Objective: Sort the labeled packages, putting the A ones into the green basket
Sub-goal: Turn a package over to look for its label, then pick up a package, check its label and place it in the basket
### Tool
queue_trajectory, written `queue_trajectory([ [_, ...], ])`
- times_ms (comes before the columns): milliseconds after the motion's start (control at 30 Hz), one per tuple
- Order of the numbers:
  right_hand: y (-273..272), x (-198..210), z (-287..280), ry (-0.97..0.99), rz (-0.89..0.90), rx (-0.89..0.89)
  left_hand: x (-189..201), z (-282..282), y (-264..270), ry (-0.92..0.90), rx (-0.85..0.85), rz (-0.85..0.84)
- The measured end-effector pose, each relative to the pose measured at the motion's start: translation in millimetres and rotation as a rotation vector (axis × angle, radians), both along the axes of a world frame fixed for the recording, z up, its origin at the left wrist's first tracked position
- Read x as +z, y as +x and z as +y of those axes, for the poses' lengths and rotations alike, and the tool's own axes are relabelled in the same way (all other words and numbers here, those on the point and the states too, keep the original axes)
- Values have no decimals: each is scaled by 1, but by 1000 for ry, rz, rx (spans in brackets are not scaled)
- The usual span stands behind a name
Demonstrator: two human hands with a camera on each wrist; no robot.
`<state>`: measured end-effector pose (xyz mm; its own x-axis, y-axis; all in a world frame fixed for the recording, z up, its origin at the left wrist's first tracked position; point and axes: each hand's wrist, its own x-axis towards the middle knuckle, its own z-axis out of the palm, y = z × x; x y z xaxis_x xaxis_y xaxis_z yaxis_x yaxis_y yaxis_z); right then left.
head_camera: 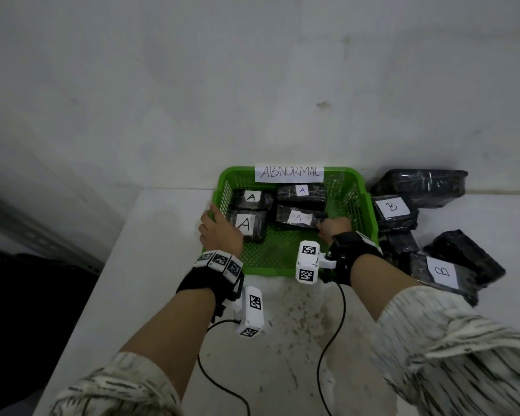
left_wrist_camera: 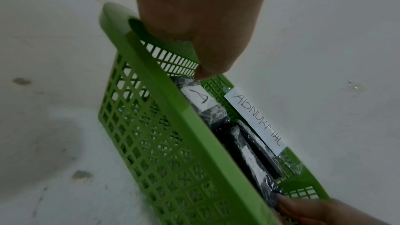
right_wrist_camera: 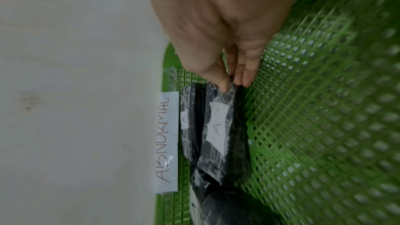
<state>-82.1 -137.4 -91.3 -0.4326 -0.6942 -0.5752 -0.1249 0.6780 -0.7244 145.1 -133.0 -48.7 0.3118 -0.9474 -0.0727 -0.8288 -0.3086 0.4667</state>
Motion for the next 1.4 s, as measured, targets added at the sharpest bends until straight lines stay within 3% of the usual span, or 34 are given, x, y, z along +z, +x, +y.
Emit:
queue_trajectory([
  [200,5,34,22,-73,-62,-17,14,14,-7,92,-36,-32],
  [467,-28,78,78,-372,283,354,39,66,-89,112,-333,-92],
  [600,-72,86,102,-458,344,259,36,89,-129,149,-436,-34],
  [733,-119,77,117,-366,480,218,25,109,-161,158,-488,-24],
  [867,-146,61,124,-117,570,307,14,127,-184,224,-587,-53],
  [1067,-145,50,115,55,622,549,10,132,-190,218,-652,-159],
  [1167,-136,45,108,78,638,598,12,130,-191,263,-656,-169],
  [1400,-130,29,105,-27,685,518,12,130,-191,286,-633,-174],
])
